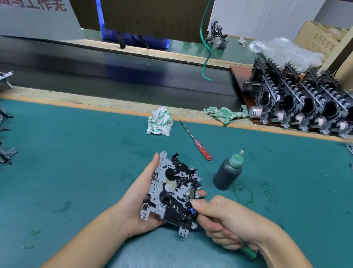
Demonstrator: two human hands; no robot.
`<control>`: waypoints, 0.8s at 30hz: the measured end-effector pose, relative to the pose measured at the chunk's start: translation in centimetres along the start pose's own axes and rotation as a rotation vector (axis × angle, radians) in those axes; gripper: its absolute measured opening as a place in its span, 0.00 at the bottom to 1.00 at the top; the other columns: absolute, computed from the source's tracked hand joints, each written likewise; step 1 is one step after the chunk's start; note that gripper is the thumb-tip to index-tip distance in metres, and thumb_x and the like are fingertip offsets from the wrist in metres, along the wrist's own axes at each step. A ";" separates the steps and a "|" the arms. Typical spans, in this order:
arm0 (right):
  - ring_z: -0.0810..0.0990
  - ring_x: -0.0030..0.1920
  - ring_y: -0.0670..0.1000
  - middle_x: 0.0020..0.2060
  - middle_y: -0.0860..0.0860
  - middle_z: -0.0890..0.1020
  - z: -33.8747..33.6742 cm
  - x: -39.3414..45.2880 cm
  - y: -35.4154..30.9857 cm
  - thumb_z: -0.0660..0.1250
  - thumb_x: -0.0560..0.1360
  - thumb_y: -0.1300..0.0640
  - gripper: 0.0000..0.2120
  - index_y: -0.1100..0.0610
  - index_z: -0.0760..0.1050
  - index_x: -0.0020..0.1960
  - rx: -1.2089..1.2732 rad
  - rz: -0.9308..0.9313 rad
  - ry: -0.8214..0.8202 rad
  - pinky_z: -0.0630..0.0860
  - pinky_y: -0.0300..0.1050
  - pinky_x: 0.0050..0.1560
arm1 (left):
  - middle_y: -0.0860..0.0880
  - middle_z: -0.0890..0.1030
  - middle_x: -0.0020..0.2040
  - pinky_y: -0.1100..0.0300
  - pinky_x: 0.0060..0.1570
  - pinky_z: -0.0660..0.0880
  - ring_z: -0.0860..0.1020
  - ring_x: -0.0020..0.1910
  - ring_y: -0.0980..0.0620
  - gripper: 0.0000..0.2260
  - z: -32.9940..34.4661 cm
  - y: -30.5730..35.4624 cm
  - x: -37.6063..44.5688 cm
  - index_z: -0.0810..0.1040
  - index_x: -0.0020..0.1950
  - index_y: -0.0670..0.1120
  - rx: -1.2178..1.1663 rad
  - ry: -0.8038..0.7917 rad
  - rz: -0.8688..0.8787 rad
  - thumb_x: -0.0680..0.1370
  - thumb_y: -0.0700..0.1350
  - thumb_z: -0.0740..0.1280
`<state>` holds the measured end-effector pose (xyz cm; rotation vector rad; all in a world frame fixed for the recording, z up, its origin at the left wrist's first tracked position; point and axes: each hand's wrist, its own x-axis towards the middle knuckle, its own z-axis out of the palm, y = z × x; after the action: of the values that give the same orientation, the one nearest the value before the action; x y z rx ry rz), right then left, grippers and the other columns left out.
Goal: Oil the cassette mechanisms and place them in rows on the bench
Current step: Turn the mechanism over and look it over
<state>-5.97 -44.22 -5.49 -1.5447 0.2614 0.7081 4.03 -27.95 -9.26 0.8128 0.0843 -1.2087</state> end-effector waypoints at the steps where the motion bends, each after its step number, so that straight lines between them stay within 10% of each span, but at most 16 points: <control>1: 0.53 0.15 0.42 0.14 0.47 0.58 0.0 0.0 -0.1 0.53 0.81 0.46 0.28 0.51 0.61 0.22 -0.010 0.002 -0.002 0.50 0.29 0.19 | 0.39 0.82 0.55 0.54 0.45 0.80 0.82 0.52 0.43 0.33 0.1 0.0 0.0 0.85 0.50 0.42 0.004 0.002 0.005 0.74 0.68 0.54; 24: 0.52 0.17 0.45 0.19 0.51 0.59 -1.3 -2.2 1.2 0.55 0.80 0.51 0.18 0.53 0.68 0.32 0.173 -0.165 0.251 0.52 0.28 0.19 | 0.27 0.67 0.67 0.36 0.63 0.68 0.71 0.63 0.28 0.54 1.4 -0.1 -1.8 0.64 0.71 0.33 -0.384 -0.145 0.081 0.60 0.73 0.63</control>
<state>-8.01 -46.13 -5.21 -1.4692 0.3683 0.3523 2.81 -27.38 -7.48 0.3887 0.1585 -1.1251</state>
